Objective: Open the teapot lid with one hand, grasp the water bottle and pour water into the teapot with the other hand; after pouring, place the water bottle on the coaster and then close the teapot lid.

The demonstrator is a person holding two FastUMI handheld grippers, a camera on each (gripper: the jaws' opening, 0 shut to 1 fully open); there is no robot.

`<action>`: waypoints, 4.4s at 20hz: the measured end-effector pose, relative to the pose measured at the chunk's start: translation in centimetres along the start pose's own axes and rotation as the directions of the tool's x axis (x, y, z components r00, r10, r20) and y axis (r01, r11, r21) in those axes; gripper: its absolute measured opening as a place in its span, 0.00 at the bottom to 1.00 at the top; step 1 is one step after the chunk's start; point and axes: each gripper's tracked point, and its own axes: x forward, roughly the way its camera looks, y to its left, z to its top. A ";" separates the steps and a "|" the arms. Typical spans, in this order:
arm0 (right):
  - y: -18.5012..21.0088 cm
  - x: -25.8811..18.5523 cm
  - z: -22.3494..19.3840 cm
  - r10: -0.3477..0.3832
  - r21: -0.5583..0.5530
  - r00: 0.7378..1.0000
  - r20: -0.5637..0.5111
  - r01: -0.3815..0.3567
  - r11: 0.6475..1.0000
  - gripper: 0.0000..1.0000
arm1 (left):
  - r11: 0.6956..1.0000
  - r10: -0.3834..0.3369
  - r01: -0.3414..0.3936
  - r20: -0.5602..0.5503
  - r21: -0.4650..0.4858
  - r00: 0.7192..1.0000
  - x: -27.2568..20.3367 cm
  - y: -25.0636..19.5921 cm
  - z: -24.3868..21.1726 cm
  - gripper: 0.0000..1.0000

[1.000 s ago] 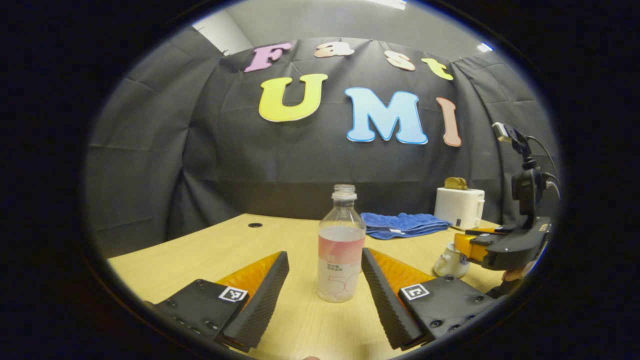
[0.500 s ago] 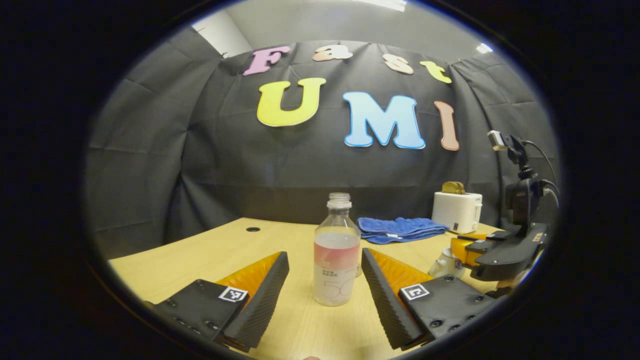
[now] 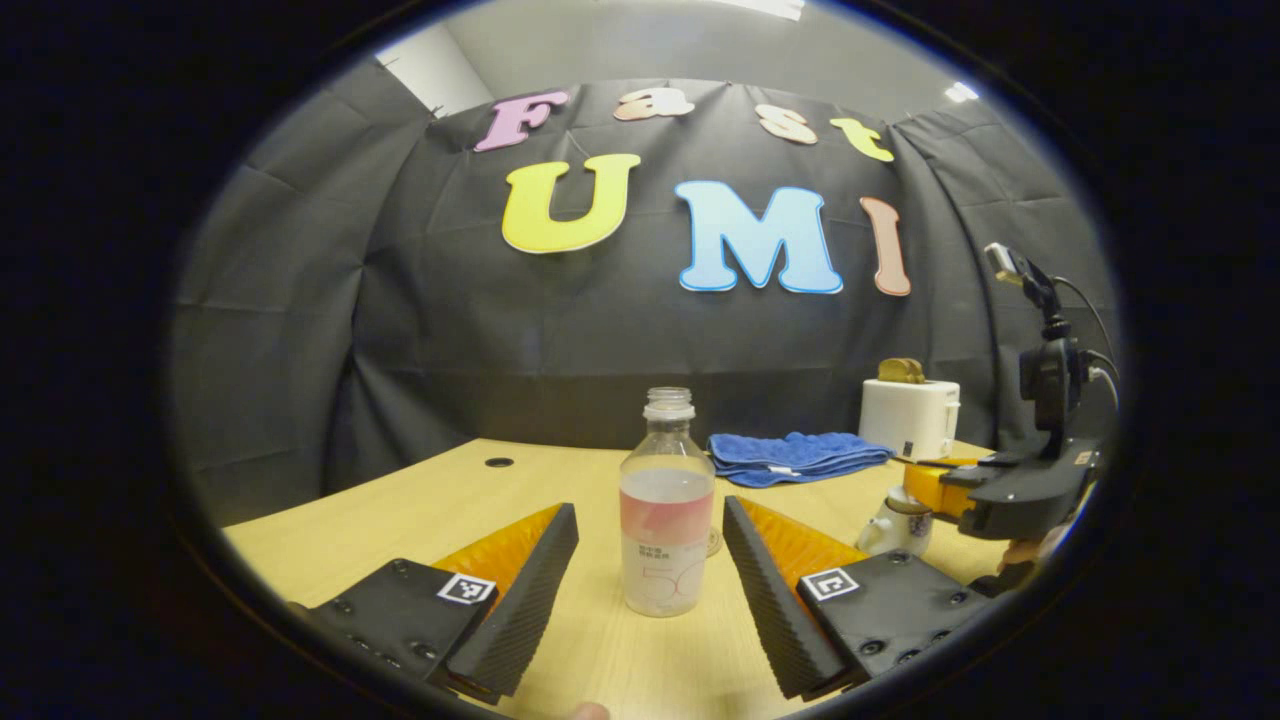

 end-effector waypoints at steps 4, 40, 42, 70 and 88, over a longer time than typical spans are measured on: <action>-0.2 -0.3 0.6 0.005 0.014 1.000 0.015 -0.006 1.000 0.13 | 1.000 -0.013 0.013 -0.010 0.005 1.000 0.3 -0.3 -0.3 1.00; -8.9 -5.1 2.4 -0.095 0.128 0.992 0.077 0.085 0.988 0.14 | 0.983 -0.036 0.050 -0.080 0.179 0.996 8.5 -2.3 -3.0 0.83; -9.2 -5.5 2.3 -0.097 0.135 0.992 0.074 0.087 0.987 0.14 | 0.970 -0.050 0.069 -0.085 0.232 0.995 9.1 -2.7 -2.6 0.83; -13.7 -6.7 0.2 -0.111 0.170 0.992 0.059 0.100 0.980 0.14 | 0.398 -0.224 0.199 -0.115 0.896 0.968 10.6 -11.1 1.0 0.84; -15.7 -7.0 -1.8 -0.113 0.205 0.993 0.028 0.105 0.973 0.14 | -0.021 -0.218 0.199 -0.199 0.980 0.955 11.0 -14.9 -0.5 0.84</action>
